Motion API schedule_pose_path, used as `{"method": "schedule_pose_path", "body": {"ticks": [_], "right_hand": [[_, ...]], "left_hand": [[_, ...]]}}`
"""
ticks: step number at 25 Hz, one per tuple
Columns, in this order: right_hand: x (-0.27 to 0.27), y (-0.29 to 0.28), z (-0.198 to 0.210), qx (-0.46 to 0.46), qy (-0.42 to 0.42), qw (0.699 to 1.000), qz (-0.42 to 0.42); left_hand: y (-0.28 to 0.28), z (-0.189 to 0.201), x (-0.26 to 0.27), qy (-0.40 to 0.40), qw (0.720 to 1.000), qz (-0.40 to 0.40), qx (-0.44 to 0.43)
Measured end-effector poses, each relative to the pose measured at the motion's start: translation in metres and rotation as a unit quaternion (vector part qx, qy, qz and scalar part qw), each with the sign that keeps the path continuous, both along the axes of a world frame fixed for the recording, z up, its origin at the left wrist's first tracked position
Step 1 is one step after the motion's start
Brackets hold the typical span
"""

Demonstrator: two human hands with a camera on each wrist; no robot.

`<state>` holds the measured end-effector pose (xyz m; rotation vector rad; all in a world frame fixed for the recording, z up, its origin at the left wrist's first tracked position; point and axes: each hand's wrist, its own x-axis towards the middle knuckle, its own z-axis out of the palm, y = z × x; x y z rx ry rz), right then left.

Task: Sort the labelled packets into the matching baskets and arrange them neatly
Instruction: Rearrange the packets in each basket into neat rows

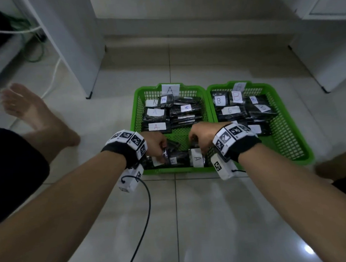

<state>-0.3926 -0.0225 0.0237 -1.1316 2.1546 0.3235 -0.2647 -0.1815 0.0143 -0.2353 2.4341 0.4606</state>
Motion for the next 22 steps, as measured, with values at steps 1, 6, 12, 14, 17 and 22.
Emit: {"method": "schedule_pose_path", "body": {"ticks": [1, 6, 12, 14, 17, 22], "right_hand": [[-0.003, 0.001, 0.006, -0.020, -0.014, 1.000, -0.013], [-0.016, 0.015, 0.030, -0.073, -0.137, 0.983, -0.097], [-0.010, 0.012, 0.026, -0.069, -0.283, 0.945, -0.149], [-0.013, 0.015, 0.021, -0.091, -0.289, 0.934, -0.187], [-0.020, 0.022, 0.016, -0.165, -0.303, 0.899, -0.268], [-0.028, 0.027, 0.019, -0.241, -0.307, 0.865, -0.314]], "left_hand": [[-0.002, 0.001, -0.001, -0.011, 1.000, 0.002, 0.000], [-0.008, 0.001, 0.000, 0.049, 0.997, 0.046, 0.047], [0.024, -0.002, -0.007, 0.075, 0.993, -0.028, 0.089], [0.026, -0.002, -0.013, 0.021, 0.997, -0.031, 0.068], [0.026, -0.005, -0.015, -0.042, 0.992, 0.013, 0.120], [0.010, 0.002, -0.008, 0.037, 0.990, 0.031, 0.130]]}}
